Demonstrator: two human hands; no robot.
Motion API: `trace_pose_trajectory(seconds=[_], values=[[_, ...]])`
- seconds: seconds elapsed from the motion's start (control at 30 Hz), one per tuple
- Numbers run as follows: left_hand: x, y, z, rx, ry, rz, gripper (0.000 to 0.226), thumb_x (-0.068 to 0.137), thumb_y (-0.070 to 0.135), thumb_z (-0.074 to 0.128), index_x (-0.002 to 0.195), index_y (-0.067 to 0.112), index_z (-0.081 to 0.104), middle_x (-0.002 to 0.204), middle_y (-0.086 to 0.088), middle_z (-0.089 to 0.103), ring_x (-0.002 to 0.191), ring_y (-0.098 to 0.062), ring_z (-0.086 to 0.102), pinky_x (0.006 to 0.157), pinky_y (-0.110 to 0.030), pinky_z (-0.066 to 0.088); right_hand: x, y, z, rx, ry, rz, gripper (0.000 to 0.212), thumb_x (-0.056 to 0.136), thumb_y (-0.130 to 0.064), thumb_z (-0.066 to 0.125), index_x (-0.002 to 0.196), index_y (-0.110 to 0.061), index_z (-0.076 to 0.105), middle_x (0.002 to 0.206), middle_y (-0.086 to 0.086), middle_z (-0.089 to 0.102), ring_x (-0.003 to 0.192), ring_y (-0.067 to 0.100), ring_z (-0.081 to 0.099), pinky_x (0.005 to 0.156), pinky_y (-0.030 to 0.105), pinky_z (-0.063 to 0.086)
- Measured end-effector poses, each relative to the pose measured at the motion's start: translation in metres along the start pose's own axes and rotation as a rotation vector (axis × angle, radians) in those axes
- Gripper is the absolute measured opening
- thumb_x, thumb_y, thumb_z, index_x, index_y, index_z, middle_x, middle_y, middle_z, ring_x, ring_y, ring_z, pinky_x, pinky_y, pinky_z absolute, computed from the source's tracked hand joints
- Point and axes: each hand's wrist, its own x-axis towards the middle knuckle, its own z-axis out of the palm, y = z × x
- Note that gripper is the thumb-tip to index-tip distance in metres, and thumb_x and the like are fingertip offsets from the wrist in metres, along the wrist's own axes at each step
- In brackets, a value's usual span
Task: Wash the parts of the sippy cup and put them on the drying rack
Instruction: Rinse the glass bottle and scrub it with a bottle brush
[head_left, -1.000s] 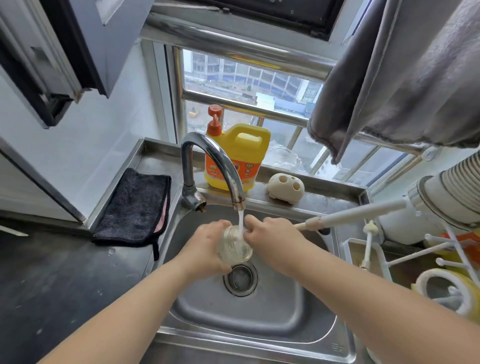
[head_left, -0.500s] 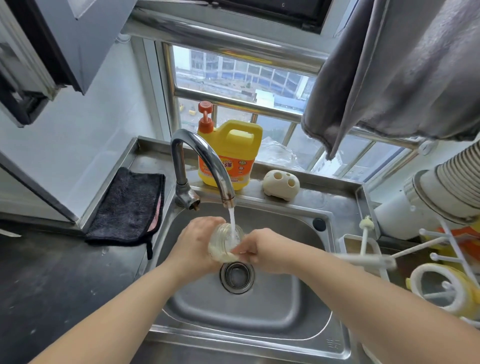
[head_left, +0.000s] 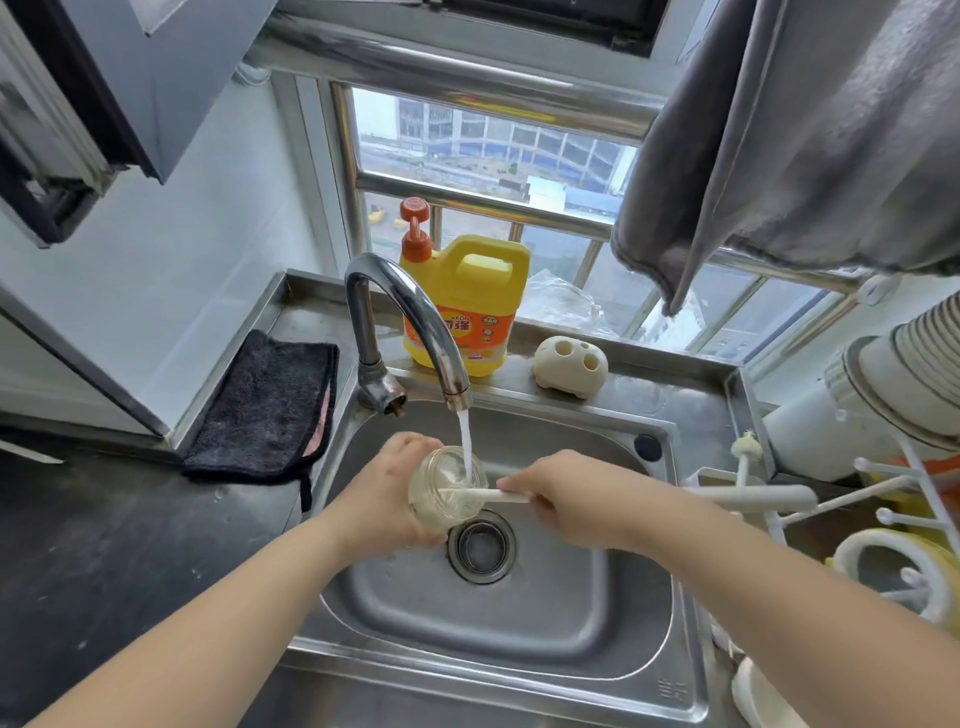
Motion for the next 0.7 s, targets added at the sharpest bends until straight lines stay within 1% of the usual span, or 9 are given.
trace_pose_trajectory(seconds=[0.07, 0.13, 0.27, 0.37, 0.47, 0.53, 0.6, 0.63, 0.7], values=[[0.001, 0.001, 0.0, -0.009, 0.01, 0.023, 0.079, 0.055, 0.016, 0.085, 0.122, 0.032, 0.045, 0.115, 0.017, 0.046, 0.108, -0.002, 0.047, 0.087, 0.0, 0.03, -0.005, 0.003, -0.006, 0.053, 0.04, 0.02, 0.027, 0.094, -0.014, 0.044, 0.113, -0.018, 0.063, 0.106, 0.007, 0.064, 0.09, 0.025, 0.056, 0.075, 0.029, 0.046], [0.002, 0.003, 0.001, -0.008, 0.015, 0.038, 0.077, 0.054, 0.018, 0.084, 0.118, 0.036, 0.045, 0.113, 0.02, 0.05, 0.107, -0.002, 0.05, 0.09, -0.008, 0.037, -0.007, 0.005, -0.008, 0.021, 0.102, 0.093, 0.02, 0.095, -0.02, 0.047, 0.107, -0.021, 0.063, 0.099, 0.006, 0.06, 0.081, 0.024, 0.051, 0.066, 0.027, 0.039], [0.002, 0.009, 0.004, 0.046, 0.007, 0.047, 0.082, 0.056, 0.019, 0.084, 0.129, 0.027, 0.047, 0.118, 0.019, 0.047, 0.114, -0.002, 0.044, 0.092, -0.01, 0.032, -0.003, -0.002, 0.005, -0.233, 0.078, 0.047, 0.023, 0.092, -0.015, 0.046, 0.104, -0.027, 0.061, 0.095, 0.002, 0.058, 0.085, 0.028, 0.056, 0.066, 0.03, 0.038], [0.005, 0.01, 0.007, 0.095, 0.007, 0.045, 0.081, 0.056, 0.021, 0.084, 0.128, 0.028, 0.048, 0.116, 0.02, 0.046, 0.114, -0.003, 0.042, 0.094, -0.014, 0.033, 0.001, -0.002, 0.008, -0.319, 0.038, -0.03, 0.022, 0.093, -0.013, 0.045, 0.105, -0.023, 0.06, 0.09, 0.004, 0.056, 0.084, 0.03, 0.06, 0.063, 0.031, 0.04], [0.004, 0.012, 0.008, 0.068, 0.061, 0.055, 0.075, 0.054, 0.018, 0.083, 0.118, 0.035, 0.048, 0.108, 0.028, 0.046, 0.109, -0.005, 0.048, 0.094, -0.023, 0.042, 0.002, 0.002, 0.006, -0.134, 0.09, -0.049, 0.02, 0.092, -0.012, 0.045, 0.099, -0.02, 0.062, 0.087, 0.003, 0.059, 0.082, 0.03, 0.057, 0.065, 0.032, 0.045], [0.003, 0.012, 0.007, 0.06, 0.071, 0.059, 0.077, 0.054, 0.016, 0.084, 0.117, 0.037, 0.046, 0.107, 0.032, 0.042, 0.109, -0.005, 0.047, 0.091, -0.017, 0.039, 0.001, 0.001, 0.006, 0.109, 0.059, -0.033, 0.029, 0.095, -0.013, 0.044, 0.114, -0.023, 0.064, 0.097, 0.0, 0.066, 0.091, 0.024, 0.058, 0.077, 0.031, 0.049], [0.002, 0.01, 0.006, 0.073, 0.067, 0.084, 0.076, 0.055, 0.015, 0.084, 0.119, 0.032, 0.049, 0.11, 0.026, 0.046, 0.11, -0.006, 0.047, 0.092, -0.015, 0.037, -0.001, -0.002, 0.011, 0.328, -0.019, -0.007, 0.033, 0.097, -0.019, 0.046, 0.125, -0.028, 0.061, 0.083, -0.01, 0.064, 0.081, 0.012, 0.059, 0.077, 0.021, 0.044], [0.002, 0.008, 0.007, 0.083, 0.053, 0.088, 0.076, 0.055, 0.015, 0.084, 0.122, 0.028, 0.051, 0.112, 0.021, 0.048, 0.111, -0.006, 0.047, 0.094, -0.016, 0.037, -0.003, -0.004, 0.013, 0.363, -0.046, -0.012, 0.033, 0.098, -0.022, 0.048, 0.127, -0.029, 0.06, 0.079, -0.015, 0.06, 0.076, 0.009, 0.056, 0.075, 0.018, 0.04], [-0.001, 0.008, 0.007, 0.082, 0.002, 0.062, 0.076, 0.057, 0.015, 0.084, 0.125, 0.025, 0.05, 0.115, 0.017, 0.051, 0.11, -0.003, 0.047, 0.094, -0.014, 0.039, -0.005, -0.003, 0.009, 0.223, -0.062, -0.067, 0.033, 0.097, -0.024, 0.049, 0.128, -0.033, 0.06, 0.092, -0.016, 0.062, 0.083, 0.011, 0.056, 0.077, 0.019, 0.041]])
